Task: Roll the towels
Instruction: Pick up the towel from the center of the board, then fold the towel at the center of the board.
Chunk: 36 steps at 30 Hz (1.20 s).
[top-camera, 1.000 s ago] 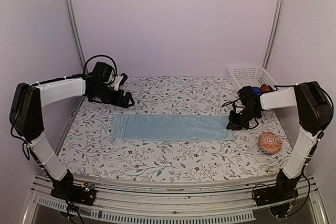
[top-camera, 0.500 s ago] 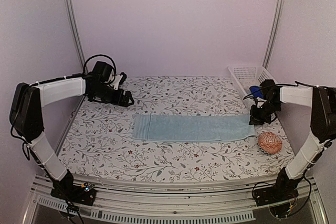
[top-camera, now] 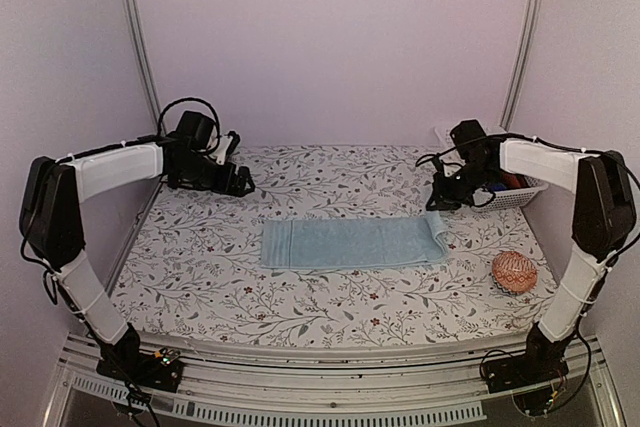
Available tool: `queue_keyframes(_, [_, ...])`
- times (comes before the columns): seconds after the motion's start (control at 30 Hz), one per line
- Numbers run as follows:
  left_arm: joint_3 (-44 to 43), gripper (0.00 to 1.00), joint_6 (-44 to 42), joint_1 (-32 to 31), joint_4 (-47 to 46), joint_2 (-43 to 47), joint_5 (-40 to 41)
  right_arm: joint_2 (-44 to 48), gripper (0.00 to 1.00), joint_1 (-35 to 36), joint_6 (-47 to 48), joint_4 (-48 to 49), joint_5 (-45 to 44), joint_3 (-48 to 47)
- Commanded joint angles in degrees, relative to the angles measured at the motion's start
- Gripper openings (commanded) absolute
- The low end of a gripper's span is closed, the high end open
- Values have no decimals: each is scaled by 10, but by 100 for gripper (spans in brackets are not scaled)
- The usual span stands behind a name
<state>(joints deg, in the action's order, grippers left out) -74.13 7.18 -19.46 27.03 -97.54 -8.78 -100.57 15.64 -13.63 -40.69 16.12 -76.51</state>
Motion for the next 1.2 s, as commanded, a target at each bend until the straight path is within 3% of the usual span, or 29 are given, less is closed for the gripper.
queue_keyframes(0.0, [-12,97,8,-2,5,-10,16,-51,2,65,-19,-13,66,-72])
queue_keyframes(0.53, [-56,97,27,3,18,-33,28,-220,2,208,-28,-37,127,-310])
queue_keyframes(1.17, [-49,97,27,3,20,-33,45,-298,2,257,-36,-43,149,-419])
